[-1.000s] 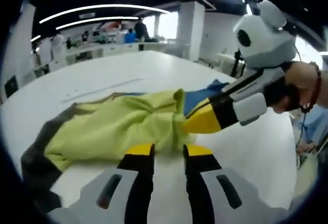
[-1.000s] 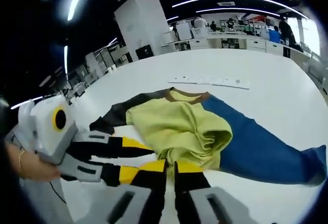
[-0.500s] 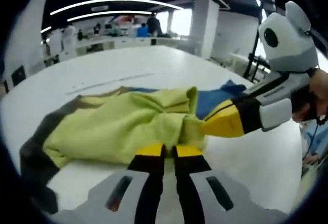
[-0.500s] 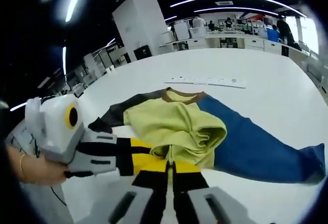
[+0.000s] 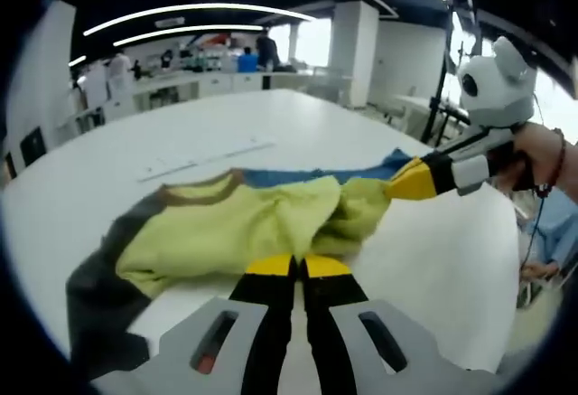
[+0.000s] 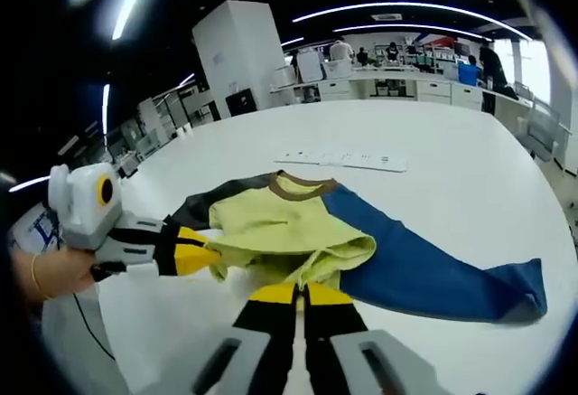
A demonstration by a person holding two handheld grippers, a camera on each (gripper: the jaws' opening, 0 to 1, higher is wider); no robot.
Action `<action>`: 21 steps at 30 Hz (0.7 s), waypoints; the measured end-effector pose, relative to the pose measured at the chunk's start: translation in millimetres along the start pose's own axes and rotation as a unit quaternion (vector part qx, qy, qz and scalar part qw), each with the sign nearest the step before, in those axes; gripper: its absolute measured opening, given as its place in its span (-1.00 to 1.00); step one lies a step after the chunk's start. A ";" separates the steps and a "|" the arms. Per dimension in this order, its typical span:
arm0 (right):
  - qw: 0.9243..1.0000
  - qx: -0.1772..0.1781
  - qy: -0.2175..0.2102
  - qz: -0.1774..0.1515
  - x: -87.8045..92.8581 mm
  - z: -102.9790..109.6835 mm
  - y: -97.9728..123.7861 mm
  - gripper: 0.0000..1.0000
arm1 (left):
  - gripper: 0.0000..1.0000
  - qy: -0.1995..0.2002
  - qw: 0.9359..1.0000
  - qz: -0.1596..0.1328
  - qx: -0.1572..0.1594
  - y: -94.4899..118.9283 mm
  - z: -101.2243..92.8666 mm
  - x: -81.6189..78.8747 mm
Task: Fold the garment on the visible template until the final outline fits inside the template.
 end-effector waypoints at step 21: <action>1.000 -0.014 0.021 -0.001 8.6 13.1 44.8 -1.00 | -1.00 -0.015 0.999 0.002 -0.029 96.9 12.6 -3.4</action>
Point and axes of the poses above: the point that each gripper's makers call its tool centre point, and the gripper's own axes: y roughly backward along the fingers, z roughly to its left, x roughly out of its underside, the point moved 6 cm from there along y, roughly backward along the fingers, and after that the axes turned 11 degrees about y, right-handed, at the moved point
